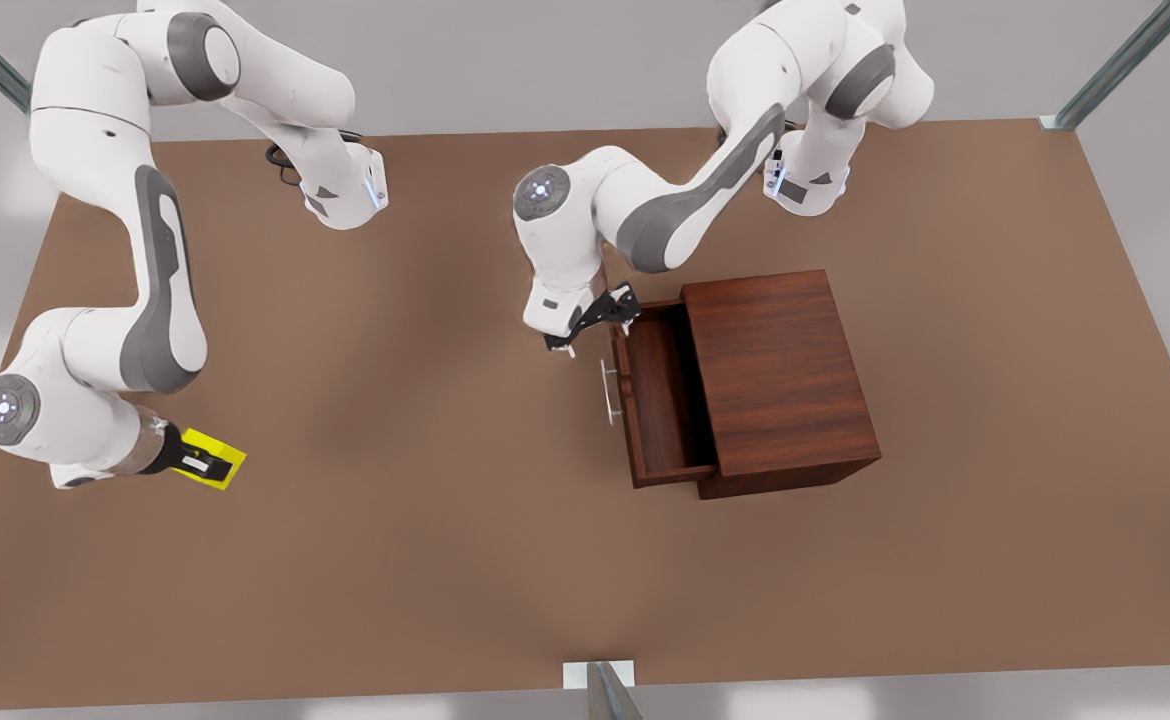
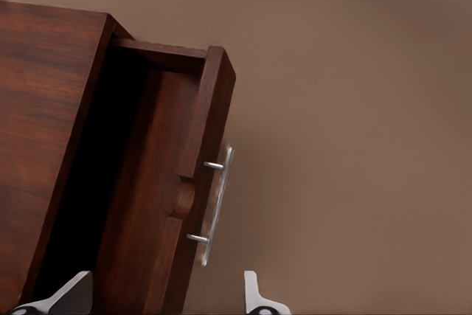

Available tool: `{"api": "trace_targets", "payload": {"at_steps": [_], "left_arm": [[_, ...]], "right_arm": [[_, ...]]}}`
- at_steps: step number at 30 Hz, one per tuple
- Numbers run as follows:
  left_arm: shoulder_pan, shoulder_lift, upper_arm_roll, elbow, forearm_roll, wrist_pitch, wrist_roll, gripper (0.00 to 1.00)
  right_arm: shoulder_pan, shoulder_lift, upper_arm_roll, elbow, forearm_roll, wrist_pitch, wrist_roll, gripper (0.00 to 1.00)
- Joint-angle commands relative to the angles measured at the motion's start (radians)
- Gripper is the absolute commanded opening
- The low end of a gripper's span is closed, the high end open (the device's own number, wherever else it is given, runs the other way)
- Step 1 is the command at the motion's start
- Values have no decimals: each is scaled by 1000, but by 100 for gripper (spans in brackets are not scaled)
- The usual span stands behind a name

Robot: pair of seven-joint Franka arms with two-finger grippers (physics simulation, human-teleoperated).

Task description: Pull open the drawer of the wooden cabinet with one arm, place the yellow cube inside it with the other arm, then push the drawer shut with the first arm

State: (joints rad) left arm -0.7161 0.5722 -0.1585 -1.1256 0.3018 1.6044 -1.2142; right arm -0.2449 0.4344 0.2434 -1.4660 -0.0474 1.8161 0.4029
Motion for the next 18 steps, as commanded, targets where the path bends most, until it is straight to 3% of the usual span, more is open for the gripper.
{"api": "trace_targets", "payload": {"at_steps": [1,2,5,6,13,18], "left_arm": [[127,-95,2,1,-84,-296,405,100],[282,-172,5,-8,-136,-327,685,100],[639,-218,4,-35,-276,-279,1226,100],[684,-337,8,-243,-286,-90,1250,100],[682,-319,10,-220,-303,-75,1233,100],[675,-310,7,-217,-302,-57,1220,100]], "right_arm": [[18,0,63,39,1,-135,390,76],[76,0,65,76,4,-175,505,76],[231,21,62,173,37,-222,830,76],[291,37,62,214,57,-221,969,76],[611,191,50,420,106,-112,1588,76],[773,297,51,519,106,48,1665,76]]}}
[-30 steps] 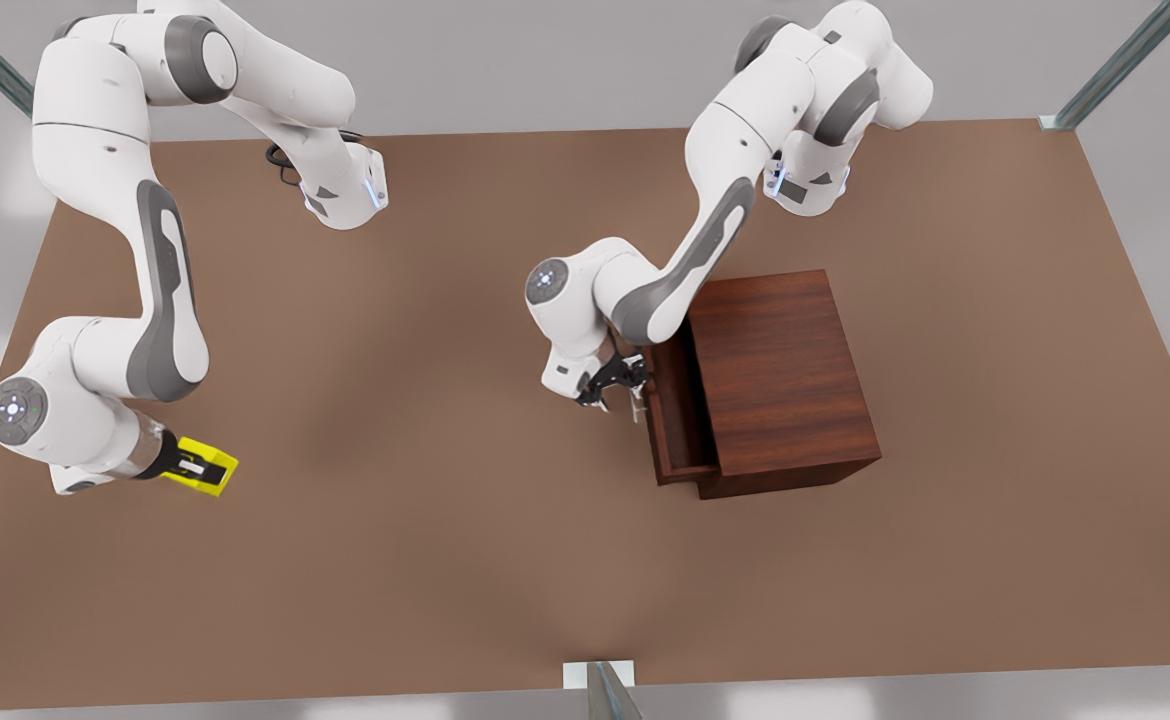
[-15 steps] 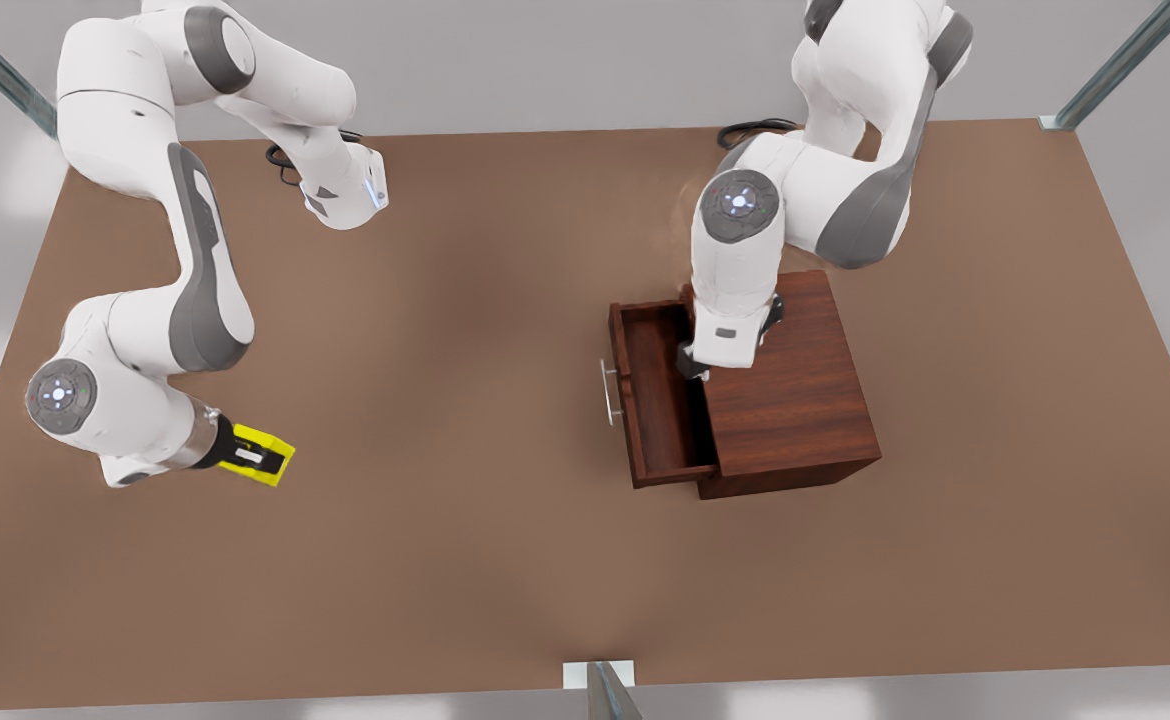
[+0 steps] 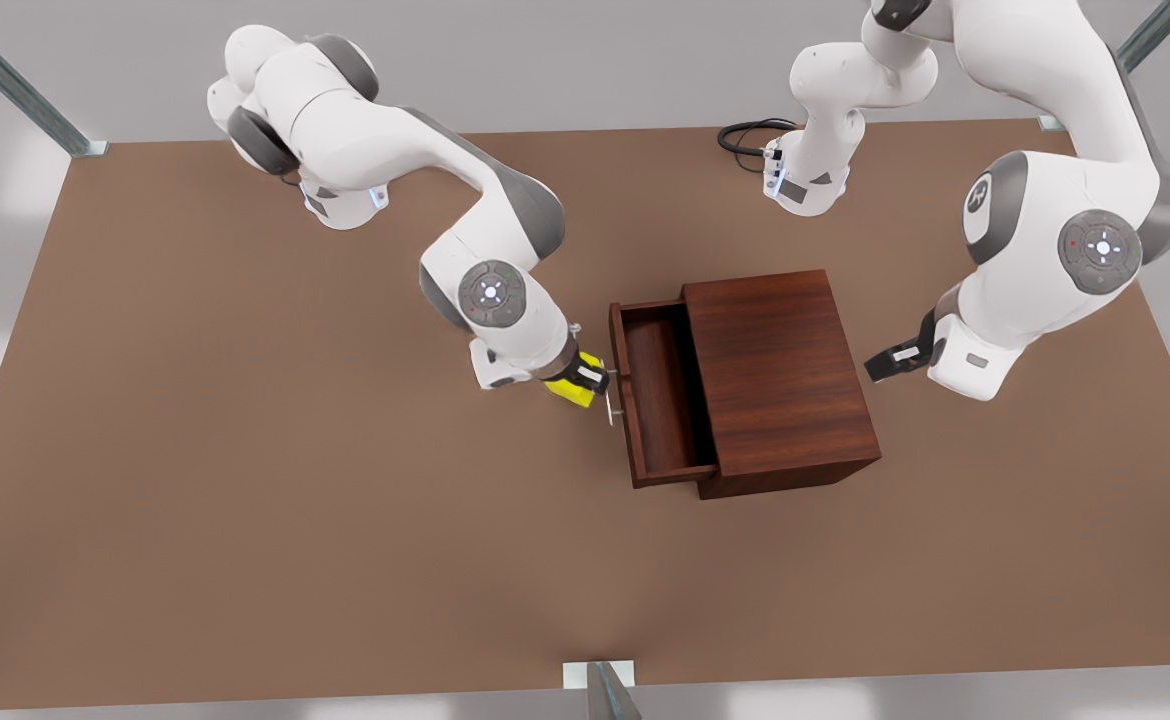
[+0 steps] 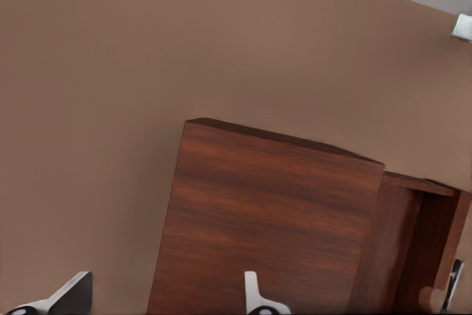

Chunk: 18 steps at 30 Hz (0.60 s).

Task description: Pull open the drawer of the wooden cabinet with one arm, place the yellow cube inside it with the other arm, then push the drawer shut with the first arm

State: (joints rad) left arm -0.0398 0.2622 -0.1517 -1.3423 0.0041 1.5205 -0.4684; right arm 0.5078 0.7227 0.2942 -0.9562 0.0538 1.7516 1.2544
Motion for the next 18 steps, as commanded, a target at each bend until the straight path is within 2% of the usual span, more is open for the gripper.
{"api": "trace_targets", "payload": {"at_steps": [1,3,5,8,18], "left_arm": [[-2,2,-2,0,-1,30,453,100],[-8,6,-2,2,5,30,453,100],[-6,6,-2,2,-4,29,452,100],[-6,6,0,2,-4,29,452,100],[-5,6,0,2,-6,27,450,100]], "right_arm": [[38,23,-1,19,4,141,813,76],[100,69,-12,44,-2,192,810,76],[170,98,-75,53,-5,203,783,76],[229,132,-118,60,-6,230,746,76],[271,221,-158,136,-6,266,758,76]]}}
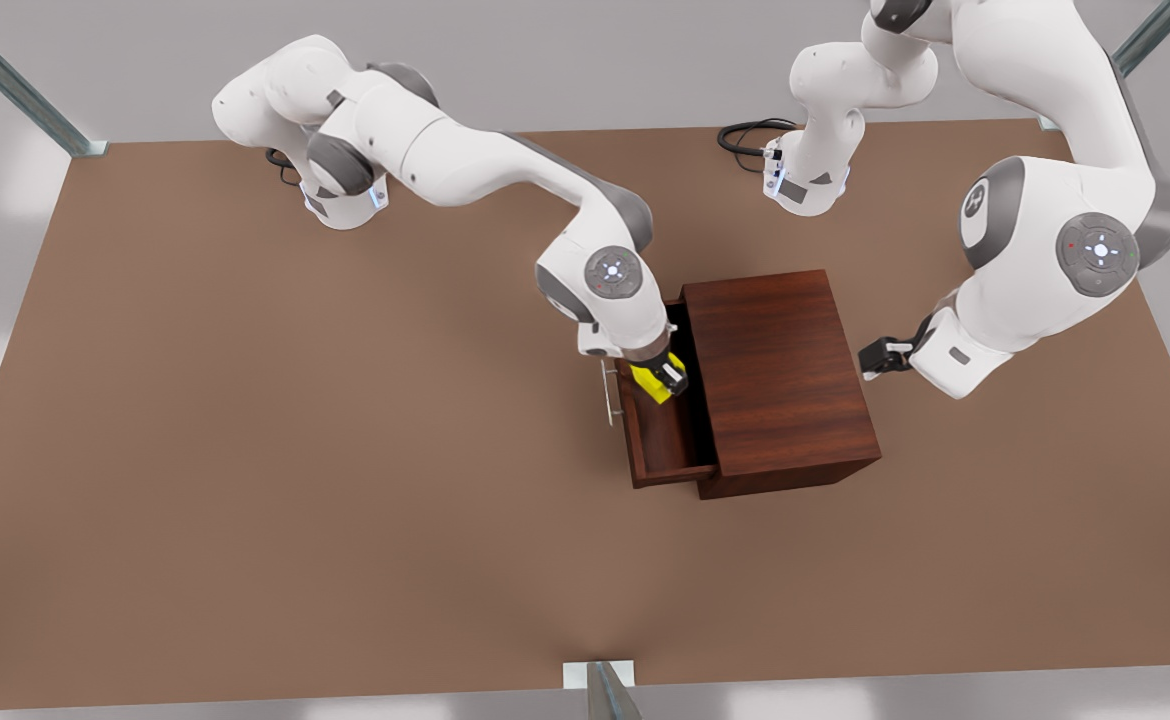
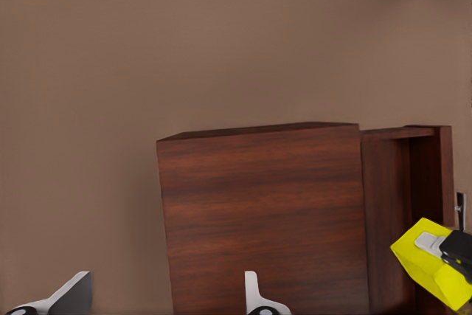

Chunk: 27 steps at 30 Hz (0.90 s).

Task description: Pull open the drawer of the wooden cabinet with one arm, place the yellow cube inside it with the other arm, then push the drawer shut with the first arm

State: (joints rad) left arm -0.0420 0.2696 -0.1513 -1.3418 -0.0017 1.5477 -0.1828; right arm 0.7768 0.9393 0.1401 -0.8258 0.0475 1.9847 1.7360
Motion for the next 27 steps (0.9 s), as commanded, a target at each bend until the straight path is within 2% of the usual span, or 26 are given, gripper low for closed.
{"api": "trace_targets", "payload": {"at_steps": [1,3,4,9,11,12,14,15,16,18,20,22,24,25,27], "left_arm": [[-1,-1,-1,0,0,0,166,100],[-2,-1,-1,1,0,0,166,100],[-2,-1,-1,1,0,0,166,100],[-6,-1,-1,1,0,0,166,100],[-6,-1,-1,3,0,0,166,100],[-6,-1,-1,3,0,0,166,100],[-4,-1,-1,3,-1,0,166,100],[-4,-1,-1,3,-1,0,166,100],[-4,-1,-1,3,-1,0,166,100],[-6,-1,-1,4,-1,0,164,100],[-42,11,-5,22,14,6,5,100],[-111,26,-7,36,31,-3,-138,100],[-182,29,-10,35,2,11,-552,100],[-240,31,-13,32,17,11,-589,100],[-349,34,-13,33,6,6,-1010,100]], "right_arm": [[9,4,-4,7,0,32,277,76],[9,10,-5,7,0,32,277,78],[9,9,-10,7,0,32,272,100],[-27,-10,-17,7,0,-6,263,100],[-180,-103,-11,7,0,-205,165,100],[-280,-158,-5,7,3,-312,22,100],[-507,-218,90,2,-2,-461,-285,100],[-629,-260,95,-13,0,-523,-554,100],[-732,-326,102,-94,-21,-523,-818,100],[-864,-462,62,-343,-95,-460,-1465,100],[-863,-631,-76,-659,-91,-351,-1811,100],[-863,-698,-88,-795,-83,-333,-1816,100],[-861,-797,-88,-1007,-38,-207,-1750,100],[-864,-795,-90,-1004,-46,-216,-1735,100],[-872,-792,-93,-990,-49,-242,-1730,100]]}}
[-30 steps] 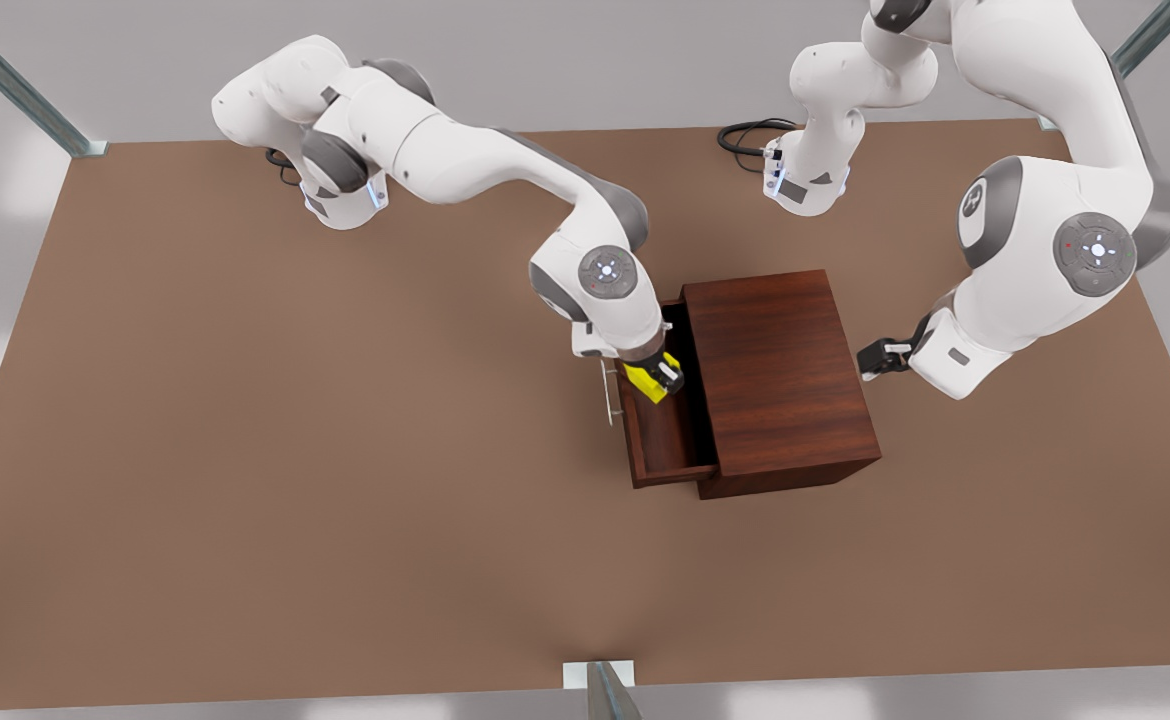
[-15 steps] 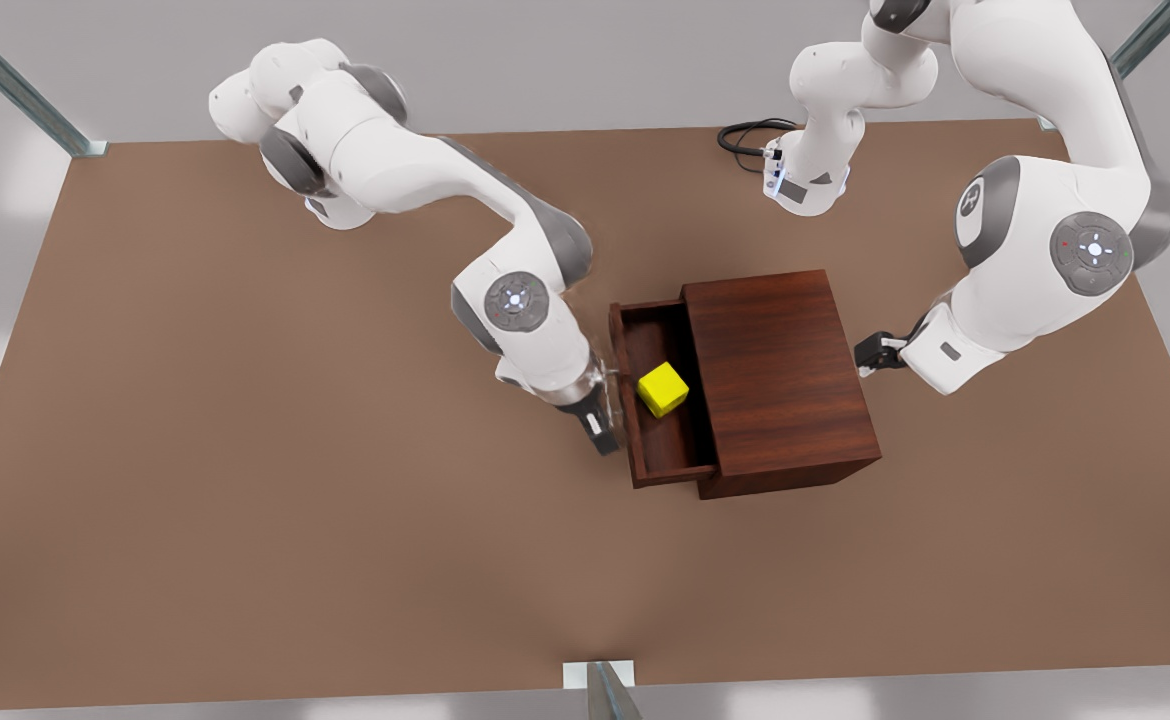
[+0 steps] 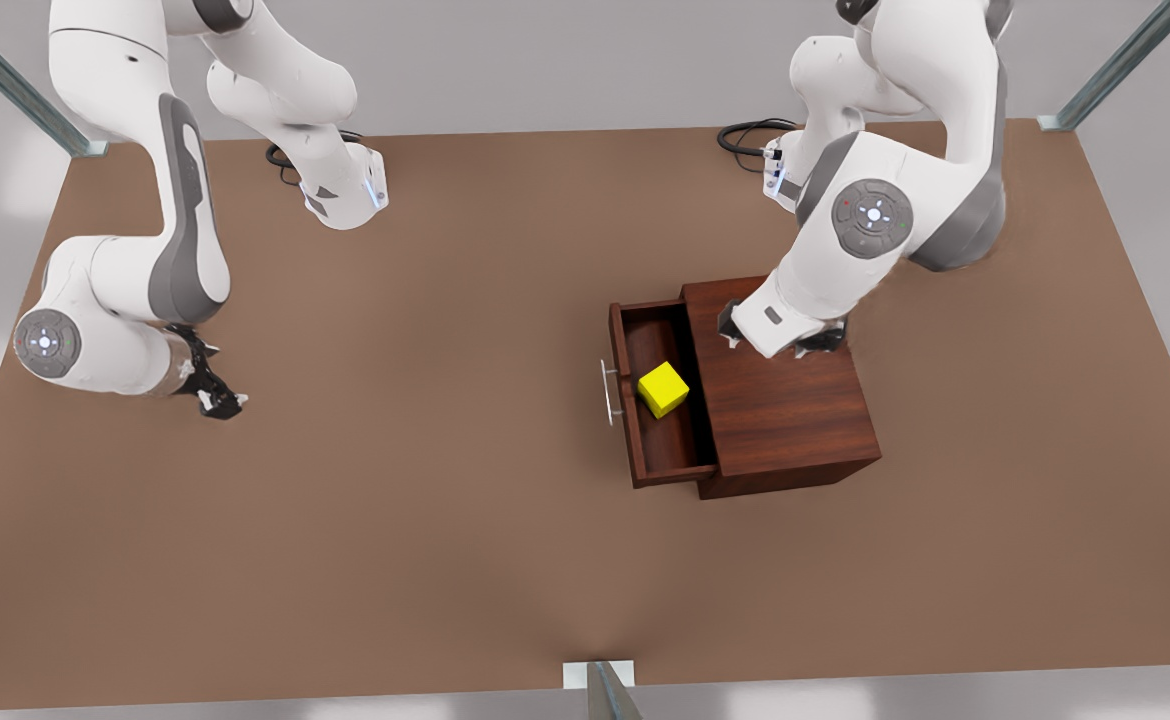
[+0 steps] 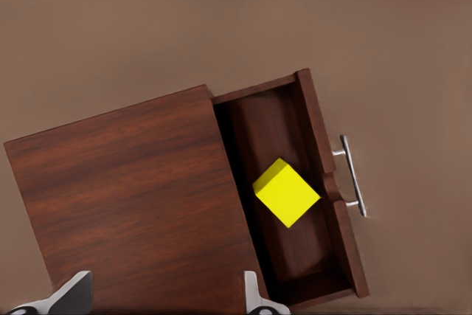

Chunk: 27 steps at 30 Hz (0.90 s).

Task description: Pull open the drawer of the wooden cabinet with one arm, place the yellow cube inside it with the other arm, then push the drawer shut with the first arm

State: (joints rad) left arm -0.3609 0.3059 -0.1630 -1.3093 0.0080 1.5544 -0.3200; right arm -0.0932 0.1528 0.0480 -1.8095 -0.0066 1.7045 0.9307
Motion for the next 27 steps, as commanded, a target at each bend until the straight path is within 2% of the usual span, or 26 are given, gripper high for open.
{"api": "trace_targets", "payload": {"at_steps": [1,2,3,5,7,11,16,27], "left_arm": [[-82,9,-1,2,0,19,-1069,100],[-130,42,0,25,4,50,-1307,45],[-161,108,0,99,6,58,-1560,0],[-236,143,3,108,26,125,-1866,0],[-269,203,3,114,53,312,-2156,0],[-359,314,10,114,110,530,-2334,0],[-371,401,16,110,153,581,-2352,0],[-371,475,71,94,236,585,-2341,0]], "right_arm": [[-3,-4,-2,-7,8,37,-922,100],[-5,-3,-2,-4,5,37,-922,100],[-8,5,-2,15,5,35,-918,100],[-10,14,-2,19,3,12,-925,100],[-10,20,-2,29,0,12,-922,100],[-10,22,-2,30,2,12,-922,100],[-8,22,-2,33,0,12,-922,100],[-8,33,-2,47,0,12,-918,100]]}}
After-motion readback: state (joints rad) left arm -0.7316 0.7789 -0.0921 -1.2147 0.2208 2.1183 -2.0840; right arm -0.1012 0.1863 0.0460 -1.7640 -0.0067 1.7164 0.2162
